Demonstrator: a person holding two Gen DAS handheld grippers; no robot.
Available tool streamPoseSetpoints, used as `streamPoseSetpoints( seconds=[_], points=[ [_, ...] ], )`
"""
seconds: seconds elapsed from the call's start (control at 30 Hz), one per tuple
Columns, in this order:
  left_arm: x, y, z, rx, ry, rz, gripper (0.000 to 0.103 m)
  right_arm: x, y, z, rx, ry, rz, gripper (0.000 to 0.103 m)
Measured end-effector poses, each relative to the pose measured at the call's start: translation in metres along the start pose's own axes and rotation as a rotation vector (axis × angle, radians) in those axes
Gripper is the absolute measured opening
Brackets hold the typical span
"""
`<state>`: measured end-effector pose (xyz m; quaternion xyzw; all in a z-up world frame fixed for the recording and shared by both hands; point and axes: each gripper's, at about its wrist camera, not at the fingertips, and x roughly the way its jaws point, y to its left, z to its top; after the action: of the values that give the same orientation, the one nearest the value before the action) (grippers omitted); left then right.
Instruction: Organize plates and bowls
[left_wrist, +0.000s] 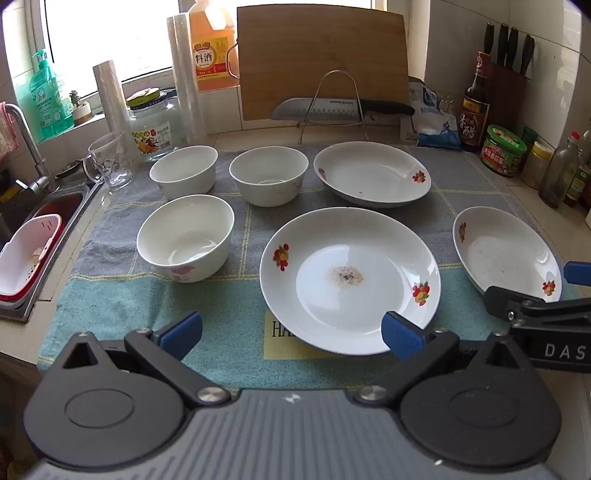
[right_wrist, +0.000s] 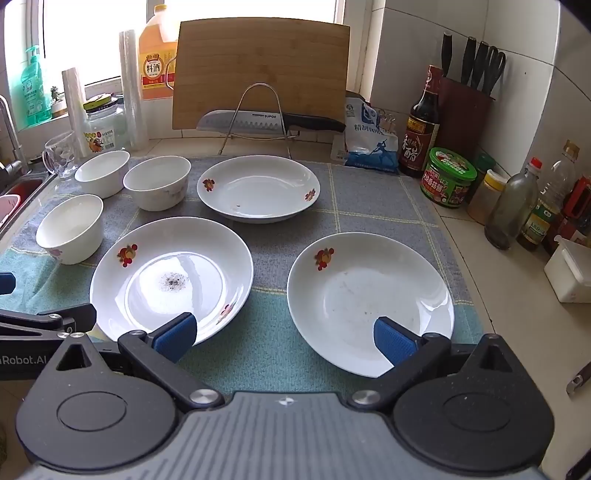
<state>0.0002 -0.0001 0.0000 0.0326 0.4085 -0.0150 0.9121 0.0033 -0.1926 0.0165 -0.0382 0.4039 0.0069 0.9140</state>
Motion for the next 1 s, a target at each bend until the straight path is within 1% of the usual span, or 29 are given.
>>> streamPoseSetpoints(
  seconds=[0.17, 0.23, 0.4, 1.0],
  points=[
    [0.0001, -0.0015, 0.0006, 0.003, -0.003, -0.005, 0.102, 0.0023, 0.0010, -0.0018, -0.006, -0.003, 0.001, 0.103],
    [-0.0062, 0.0006, 0.0003, 0.003, -0.006, -0.004, 0.102, 0.0001, 0.0029, 0.0002, -0.009, -0.002, 0.002, 0.103],
    [-0.0061, 0.0016, 0.0020, -0.003, -0.011, -0.001, 0.102, -0.0052, 0.0017, 0.0012, -0.006, -0.010, 0.003, 0.103],
    [-0.0058, 0.0006, -0.0002, -0.007, -0.021, 0.002, 0.102, -0.0046, 0.0017, 0.0007, -0.012, -0.021, 0.004, 0.103]
  ],
)
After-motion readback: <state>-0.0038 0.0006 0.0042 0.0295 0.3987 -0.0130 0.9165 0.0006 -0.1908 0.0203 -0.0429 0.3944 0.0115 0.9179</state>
